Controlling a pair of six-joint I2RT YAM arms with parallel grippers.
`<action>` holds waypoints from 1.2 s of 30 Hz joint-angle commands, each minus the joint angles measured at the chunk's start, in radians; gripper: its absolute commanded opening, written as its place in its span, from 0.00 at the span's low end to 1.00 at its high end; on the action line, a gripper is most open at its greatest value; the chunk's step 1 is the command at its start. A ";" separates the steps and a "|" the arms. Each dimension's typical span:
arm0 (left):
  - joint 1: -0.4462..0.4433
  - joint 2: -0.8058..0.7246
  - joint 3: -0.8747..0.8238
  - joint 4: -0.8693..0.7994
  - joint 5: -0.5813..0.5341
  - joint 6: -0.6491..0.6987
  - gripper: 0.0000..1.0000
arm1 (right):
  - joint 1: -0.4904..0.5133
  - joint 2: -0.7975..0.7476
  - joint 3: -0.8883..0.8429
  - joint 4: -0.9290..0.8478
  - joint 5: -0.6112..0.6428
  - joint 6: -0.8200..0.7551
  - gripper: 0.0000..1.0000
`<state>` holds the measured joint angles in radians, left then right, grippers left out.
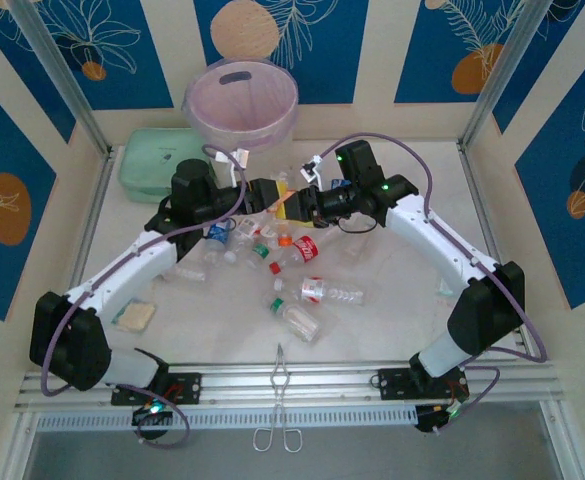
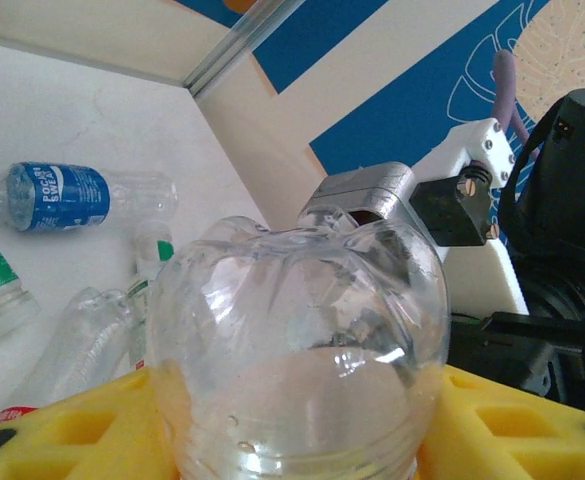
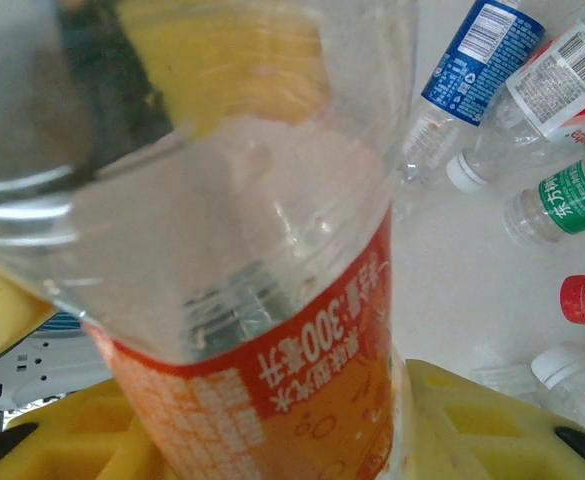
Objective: Put the plastic bottles in the bin
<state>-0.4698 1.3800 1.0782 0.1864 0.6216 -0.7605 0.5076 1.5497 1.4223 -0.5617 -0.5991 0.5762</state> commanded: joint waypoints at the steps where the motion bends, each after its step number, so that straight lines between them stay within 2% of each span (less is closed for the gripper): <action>1: -0.009 0.002 0.075 -0.029 -0.012 0.043 0.53 | -0.008 0.012 0.023 -0.018 -0.042 -0.034 0.58; 4: -0.007 0.011 0.175 -0.173 -0.049 0.141 0.53 | -0.034 0.006 0.021 -0.050 -0.045 -0.047 0.84; 6: 0.000 0.032 0.266 -0.276 -0.077 0.201 0.52 | -0.055 -0.008 0.019 -0.072 -0.038 -0.052 0.93; 8: 0.012 0.060 0.348 -0.344 -0.105 0.243 0.51 | -0.080 -0.028 0.018 -0.104 -0.021 -0.047 0.99; 13: 0.066 0.151 0.571 -0.426 -0.207 0.321 0.48 | -0.188 -0.117 -0.052 -0.183 0.051 0.003 1.00; 19: 0.150 0.287 0.737 -0.283 -0.344 0.308 0.37 | -0.326 -0.290 -0.260 -0.170 0.063 0.048 1.00; 23: 0.196 0.357 0.786 -0.177 -0.475 0.288 0.25 | -0.378 -0.361 -0.309 -0.227 0.080 0.031 1.00; 26: 0.215 0.414 0.839 -0.151 -0.556 0.328 0.19 | -0.398 -0.413 -0.326 -0.266 0.105 0.013 0.99; 29: 0.221 0.525 0.993 -0.252 -0.553 0.366 0.16 | -0.419 -0.459 -0.350 -0.280 0.132 0.003 0.99; 32: 0.220 0.652 1.160 -0.356 -0.492 0.373 0.13 | -0.448 -0.477 -0.365 -0.289 0.140 -0.003 0.99; 36: 0.218 0.806 1.388 -0.552 -0.501 0.393 0.02 | -0.469 -0.489 -0.363 -0.309 0.151 -0.007 0.99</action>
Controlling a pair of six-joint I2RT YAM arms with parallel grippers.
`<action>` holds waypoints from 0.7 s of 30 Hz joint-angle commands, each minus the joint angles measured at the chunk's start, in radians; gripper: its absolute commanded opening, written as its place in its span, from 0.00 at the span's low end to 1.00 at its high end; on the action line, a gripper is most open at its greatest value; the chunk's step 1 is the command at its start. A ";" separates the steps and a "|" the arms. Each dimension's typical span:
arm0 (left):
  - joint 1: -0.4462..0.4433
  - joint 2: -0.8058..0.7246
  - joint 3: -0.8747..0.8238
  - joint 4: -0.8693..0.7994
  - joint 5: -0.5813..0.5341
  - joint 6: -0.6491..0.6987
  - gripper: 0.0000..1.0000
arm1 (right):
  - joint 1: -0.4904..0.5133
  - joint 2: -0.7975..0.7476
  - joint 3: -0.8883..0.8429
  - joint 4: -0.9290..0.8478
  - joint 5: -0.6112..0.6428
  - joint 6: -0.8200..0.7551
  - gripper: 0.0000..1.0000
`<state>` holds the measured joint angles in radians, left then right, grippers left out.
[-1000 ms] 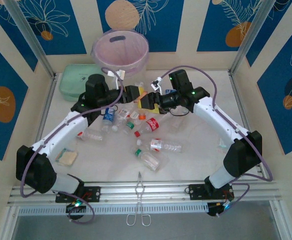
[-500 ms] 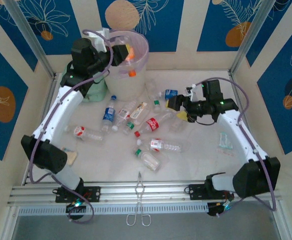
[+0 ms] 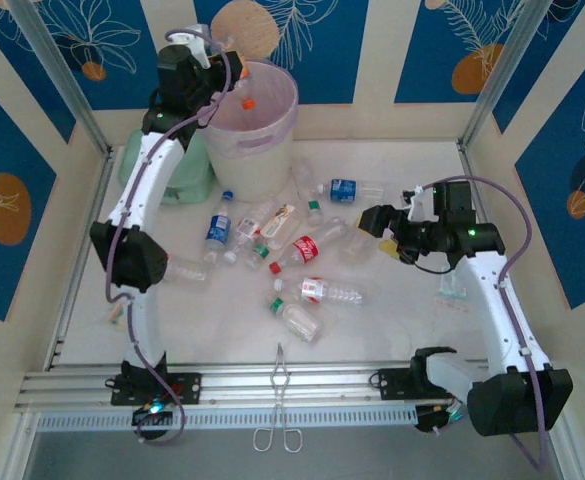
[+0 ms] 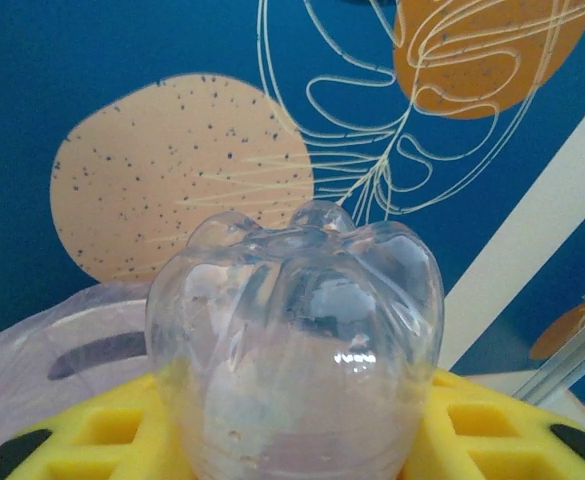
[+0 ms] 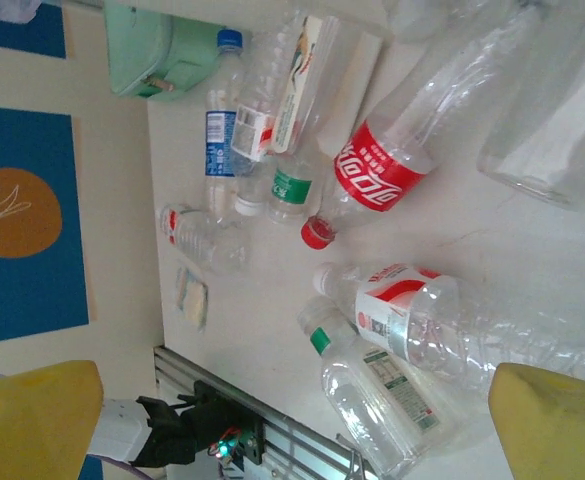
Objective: Put the plastic bottles in the bin
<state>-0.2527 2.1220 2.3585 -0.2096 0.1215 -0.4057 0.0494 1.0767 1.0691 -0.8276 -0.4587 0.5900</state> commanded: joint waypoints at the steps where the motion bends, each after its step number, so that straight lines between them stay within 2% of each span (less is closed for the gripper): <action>1: 0.001 0.095 0.149 -0.190 -0.002 0.038 0.00 | -0.016 -0.025 -0.011 -0.047 0.012 -0.022 0.99; 6: 0.001 0.199 0.268 -0.298 0.036 0.059 0.00 | -0.068 -0.057 -0.030 -0.072 -0.004 -0.058 0.99; 12: 0.000 0.236 0.275 -0.416 0.051 0.142 0.00 | -0.107 -0.064 -0.050 -0.091 -0.011 -0.078 0.99; 16: -0.002 0.256 0.275 -0.470 0.103 0.150 0.00 | -0.114 -0.067 -0.074 -0.099 -0.019 -0.089 0.99; 18: -0.005 0.262 0.275 -0.490 0.095 0.165 0.00 | -0.120 -0.070 -0.090 -0.107 -0.015 -0.094 0.99; 19: -0.005 0.265 0.275 -0.498 0.092 0.170 0.05 | -0.124 -0.072 -0.097 -0.116 -0.010 -0.097 0.99; 21: -0.004 0.265 0.275 -0.504 0.098 0.172 0.33 | -0.128 -0.075 -0.109 -0.134 0.011 -0.098 0.99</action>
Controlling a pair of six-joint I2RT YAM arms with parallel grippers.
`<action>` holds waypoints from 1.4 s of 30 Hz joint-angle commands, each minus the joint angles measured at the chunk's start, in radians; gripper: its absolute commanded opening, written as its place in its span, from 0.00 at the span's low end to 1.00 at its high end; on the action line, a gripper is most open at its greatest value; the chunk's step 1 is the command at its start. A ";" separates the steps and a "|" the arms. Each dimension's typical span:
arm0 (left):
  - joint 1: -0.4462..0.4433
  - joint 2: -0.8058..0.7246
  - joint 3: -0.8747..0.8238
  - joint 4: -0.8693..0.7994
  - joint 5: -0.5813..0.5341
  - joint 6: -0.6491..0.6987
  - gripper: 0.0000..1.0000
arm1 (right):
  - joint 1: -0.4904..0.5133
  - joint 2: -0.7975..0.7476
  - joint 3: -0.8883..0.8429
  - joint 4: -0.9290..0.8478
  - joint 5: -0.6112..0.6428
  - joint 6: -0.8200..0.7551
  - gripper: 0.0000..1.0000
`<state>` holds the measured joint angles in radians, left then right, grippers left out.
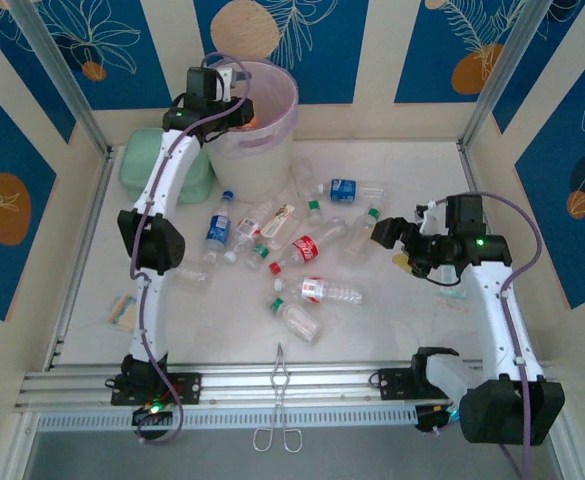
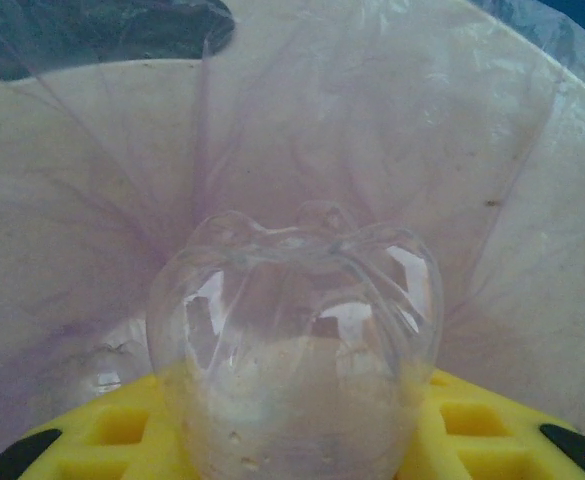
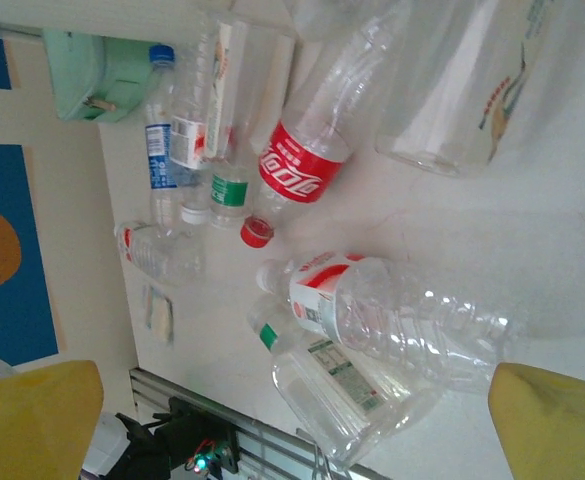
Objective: Put the plastic bottles in the bin
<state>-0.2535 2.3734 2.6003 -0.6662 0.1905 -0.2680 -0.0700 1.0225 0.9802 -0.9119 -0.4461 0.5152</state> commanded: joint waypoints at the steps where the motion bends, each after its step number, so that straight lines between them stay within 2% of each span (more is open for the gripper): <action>1: -0.005 0.014 0.032 -0.049 0.041 0.026 0.46 | -0.010 -0.025 -0.026 -0.063 0.023 -0.017 1.00; 3: -0.004 0.009 0.032 -0.048 0.070 0.009 0.67 | -0.010 -0.030 -0.042 -0.091 0.085 0.010 0.99; 5: -0.006 0.000 0.032 -0.047 0.076 0.004 0.82 | -0.011 -0.039 -0.070 -0.113 0.115 0.053 0.99; 7: -0.006 -0.013 0.032 -0.048 0.076 0.005 0.91 | -0.011 -0.055 -0.116 -0.126 0.120 0.131 0.99; 10: -0.007 -0.035 0.032 -0.047 0.072 0.012 0.99 | -0.002 -0.096 -0.189 -0.130 0.115 0.262 0.99; 14: -0.006 -0.075 0.032 -0.034 0.076 0.019 1.00 | 0.061 -0.187 -0.264 -0.115 0.174 0.474 0.99; 19: -0.003 -0.167 0.032 -0.008 0.062 0.053 1.00 | 0.226 -0.277 -0.386 -0.056 0.250 0.869 0.99; 24: -0.004 -0.288 0.031 -0.079 0.022 0.115 1.00 | 0.404 -0.274 -0.518 0.195 0.255 1.120 0.90; 27: -0.011 -0.382 -0.016 -0.133 -0.006 0.185 1.00 | 0.461 -0.232 -0.519 0.257 0.329 1.149 0.91; 29: -0.023 -0.462 -0.092 -0.160 -0.023 0.234 1.00 | 0.466 -0.196 -0.515 0.308 0.343 1.149 0.97; 30: -0.036 -0.516 -0.156 -0.165 -0.031 0.257 1.00 | 0.465 -0.176 -0.520 0.350 0.340 1.153 0.99; 34: -0.102 -0.701 -0.451 -0.157 -0.042 0.323 1.00 | 0.466 -0.059 -0.503 0.470 0.337 1.155 0.99; 38: -0.159 -0.820 -0.690 -0.160 -0.024 0.317 1.00 | 0.456 0.084 -0.426 0.495 0.325 1.110 0.99; 42: -0.196 -0.919 -0.953 -0.073 0.014 0.253 1.00 | 0.446 0.200 -0.376 0.504 0.303 1.089 0.99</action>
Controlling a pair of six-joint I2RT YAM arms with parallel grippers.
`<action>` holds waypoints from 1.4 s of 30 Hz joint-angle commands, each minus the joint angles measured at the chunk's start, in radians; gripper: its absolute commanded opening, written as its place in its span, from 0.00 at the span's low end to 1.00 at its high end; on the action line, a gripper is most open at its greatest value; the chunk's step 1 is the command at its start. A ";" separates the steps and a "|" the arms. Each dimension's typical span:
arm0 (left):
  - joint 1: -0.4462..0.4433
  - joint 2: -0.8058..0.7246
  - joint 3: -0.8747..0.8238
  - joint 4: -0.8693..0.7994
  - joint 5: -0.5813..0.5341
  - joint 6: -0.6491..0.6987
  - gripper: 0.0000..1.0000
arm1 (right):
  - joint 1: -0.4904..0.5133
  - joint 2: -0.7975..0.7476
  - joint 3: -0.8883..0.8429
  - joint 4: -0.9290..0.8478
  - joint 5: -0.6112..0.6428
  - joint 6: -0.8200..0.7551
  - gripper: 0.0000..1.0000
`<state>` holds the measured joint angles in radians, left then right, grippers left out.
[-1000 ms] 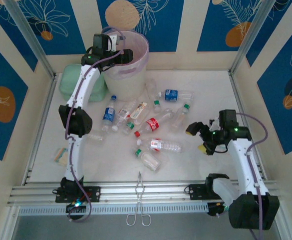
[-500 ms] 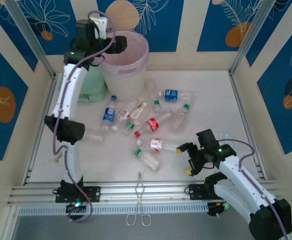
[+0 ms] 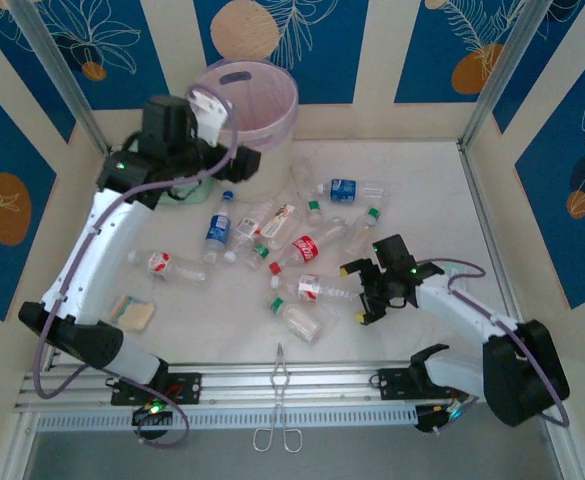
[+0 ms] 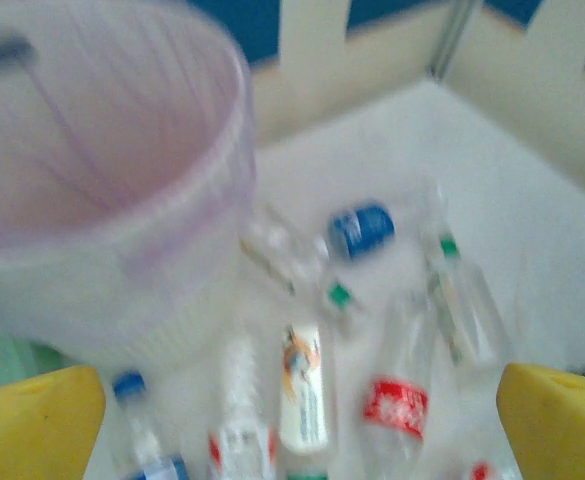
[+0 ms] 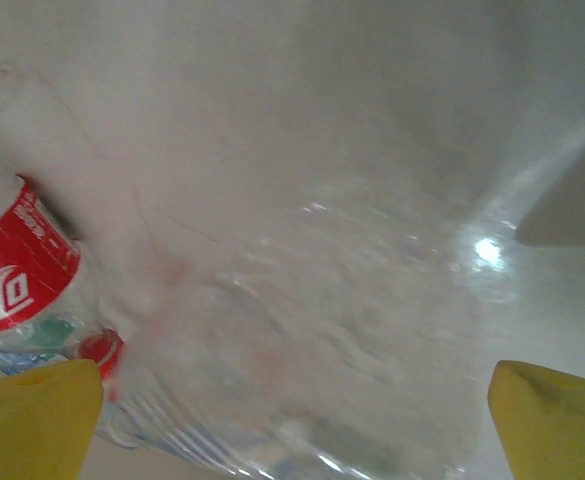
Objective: Put the plastic bottles in the bin
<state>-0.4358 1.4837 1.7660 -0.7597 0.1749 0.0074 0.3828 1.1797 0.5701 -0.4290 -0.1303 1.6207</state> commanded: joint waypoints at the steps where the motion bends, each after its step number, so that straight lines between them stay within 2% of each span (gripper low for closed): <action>1: -0.020 -0.047 -0.179 0.049 0.048 -0.052 1.00 | -0.007 0.064 0.039 0.032 -0.016 -0.020 0.99; 6: -0.055 -0.097 -0.396 0.173 0.096 -0.162 0.99 | 0.006 0.142 0.088 0.050 -0.013 -0.024 1.00; 10: -0.078 -0.091 -0.443 0.207 0.104 -0.153 0.99 | 0.019 0.174 0.114 0.011 0.022 -0.030 0.96; 22: -0.087 -0.049 -0.436 0.209 0.094 -0.094 1.00 | 0.025 0.208 0.132 0.004 0.061 -0.027 0.71; 30: -0.087 -0.026 -0.420 0.217 0.082 -0.076 1.00 | 0.028 0.169 0.237 -0.077 0.080 -0.087 0.62; 37: -0.087 0.005 -0.263 0.063 -0.012 -0.029 1.00 | 0.021 0.103 0.374 -0.180 0.112 -0.197 0.55; 39: -0.086 -0.008 -0.217 0.043 0.029 -0.016 1.00 | 0.019 0.092 0.418 -0.215 0.125 -0.244 0.52; 41: -0.084 -0.021 -0.181 0.030 0.152 -0.008 1.00 | 0.019 0.089 0.455 -0.227 0.116 -0.306 0.49; 42: -0.084 -0.023 -0.168 0.028 0.250 0.000 1.00 | 0.019 0.092 0.476 -0.226 0.103 -0.352 0.47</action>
<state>-0.5163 1.4933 1.5421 -0.6785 0.2543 -0.0368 0.4057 1.2881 0.9970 -0.5869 -0.0292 1.3884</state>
